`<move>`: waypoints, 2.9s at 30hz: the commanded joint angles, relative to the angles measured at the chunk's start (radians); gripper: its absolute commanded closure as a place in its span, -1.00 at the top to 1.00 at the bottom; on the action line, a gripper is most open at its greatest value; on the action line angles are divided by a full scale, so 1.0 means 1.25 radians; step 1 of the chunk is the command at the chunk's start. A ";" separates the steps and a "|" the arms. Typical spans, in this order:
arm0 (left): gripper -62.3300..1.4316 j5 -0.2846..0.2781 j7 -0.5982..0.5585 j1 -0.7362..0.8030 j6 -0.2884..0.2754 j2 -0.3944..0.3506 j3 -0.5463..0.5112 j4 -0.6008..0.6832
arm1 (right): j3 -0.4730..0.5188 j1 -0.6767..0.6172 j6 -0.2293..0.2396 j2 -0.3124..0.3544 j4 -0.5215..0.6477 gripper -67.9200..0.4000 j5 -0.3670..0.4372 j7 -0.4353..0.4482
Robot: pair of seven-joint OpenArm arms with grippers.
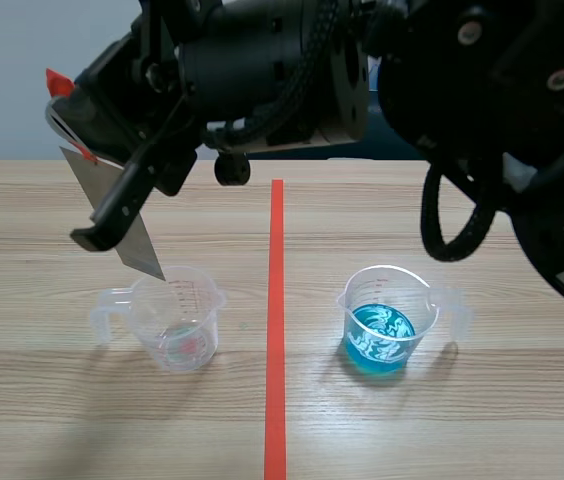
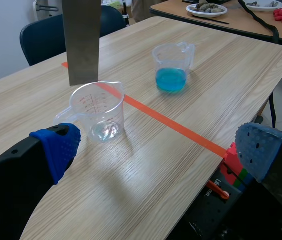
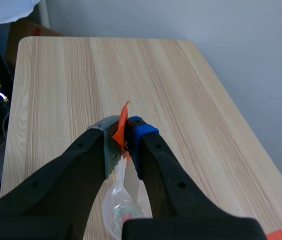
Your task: Do the redox reaction experiment
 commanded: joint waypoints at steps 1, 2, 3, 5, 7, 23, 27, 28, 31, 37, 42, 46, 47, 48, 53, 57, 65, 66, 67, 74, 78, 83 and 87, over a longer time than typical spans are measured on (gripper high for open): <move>1.00 -0.011 -0.012 0.005 -0.002 0.004 -0.001 0.012 | 0.004 0.021 -0.015 0.000 0.006 -0.97 0.019 0.001; 1.00 -0.011 -0.012 0.005 -0.002 0.004 -0.001 0.012 | 0.004 0.027 -0.026 0.000 0.006 -0.97 0.028 -0.003; 1.00 -0.011 -0.012 0.005 -0.002 0.004 -0.001 0.012 | 0.005 0.032 -0.034 0.000 0.006 -0.97 0.031 -0.004; 1.00 -0.011 -0.012 0.005 -0.002 0.004 -0.001 0.012 | 0.005 0.042 -0.037 0.000 0.009 -0.97 0.040 -0.013; 1.00 -0.011 -0.012 0.005 -0.002 0.004 -0.001 0.012 | 0.005 0.052 -0.039 0.000 0.014 -0.97 0.051 -0.030; 1.00 -0.011 -0.012 0.005 -0.002 0.004 -0.001 0.012 | 0.005 0.056 -0.057 0.000 0.056 -0.97 0.059 -0.094; 1.00 -0.011 -0.012 0.005 -0.002 0.004 -0.001 0.012 | 0.005 0.056 -0.057 0.000 0.056 -0.97 0.058 -0.099; 1.00 -0.011 -0.012 0.005 -0.002 0.004 -0.001 0.012 | 0.005 0.056 -0.057 0.000 0.056 -0.97 0.058 -0.099; 1.00 -0.011 -0.013 0.005 -0.002 0.004 -0.001 0.012 | 0.005 0.056 -0.057 0.000 0.056 -0.97 0.058 -0.099; 1.00 -0.011 -0.012 0.005 -0.002 0.004 -0.001 0.012 | 0.005 0.056 -0.057 0.000 0.056 -0.97 0.057 -0.099; 1.00 -0.011 -0.012 0.005 -0.002 0.004 -0.001 0.012 | 0.005 0.056 -0.057 0.000 0.056 -0.97 0.055 -0.099; 1.00 -0.011 -0.012 0.005 -0.002 0.004 -0.001 0.012 | 0.005 0.056 -0.057 0.000 0.056 -0.97 0.055 -0.099; 1.00 -0.011 -0.012 0.005 -0.002 0.004 -0.001 0.012 | 0.005 0.056 -0.057 0.000 0.056 -0.97 0.055 -0.099; 1.00 -0.011 -0.012 0.005 -0.002 0.004 -0.001 0.012 | 0.005 0.056 -0.057 0.000 0.056 -0.97 0.055 -0.099; 1.00 -0.011 -0.012 0.005 -0.002 0.004 -0.001 0.012 | 0.005 0.056 -0.057 0.000 0.056 -0.97 0.055 -0.099; 1.00 -0.011 -0.012 0.005 -0.002 0.004 -0.001 0.012 | 0.005 0.056 -0.057 0.000 0.056 -0.97 0.055 -0.099; 1.00 -0.011 -0.012 0.005 -0.002 0.004 -0.001 0.012 | 0.005 0.056 -0.057 0.000 0.056 -0.97 0.055 -0.099; 1.00 -0.011 -0.012 0.005 -0.002 0.004 -0.001 0.012 | 0.005 0.056 -0.057 0.000 0.056 -0.97 0.055 -0.099; 1.00 -0.011 -0.012 0.005 -0.002 0.004 -0.001 0.012 | 0.005 0.056 -0.057 0.000 0.056 -0.97 0.055 -0.099; 1.00 -0.011 -0.012 0.005 -0.002 0.004 -0.001 0.012 | 0.005 0.056 -0.057 0.000 0.056 -0.97 0.055 -0.099; 1.00 -0.011 -0.012 0.005 -0.002 0.004 -0.001 0.012 | 0.005 0.056 -0.057 0.000 0.056 -0.97 0.055 -0.099; 1.00 -0.011 -0.012 0.005 -0.002 0.004 -0.001 0.012 | 0.005 0.056 -0.057 0.000 0.056 -0.97 0.055 -0.099; 1.00 -0.011 -0.012 0.005 -0.002 0.004 -0.001 0.012 | 0.005 0.056 -0.057 0.000 0.056 -0.97 0.055 -0.099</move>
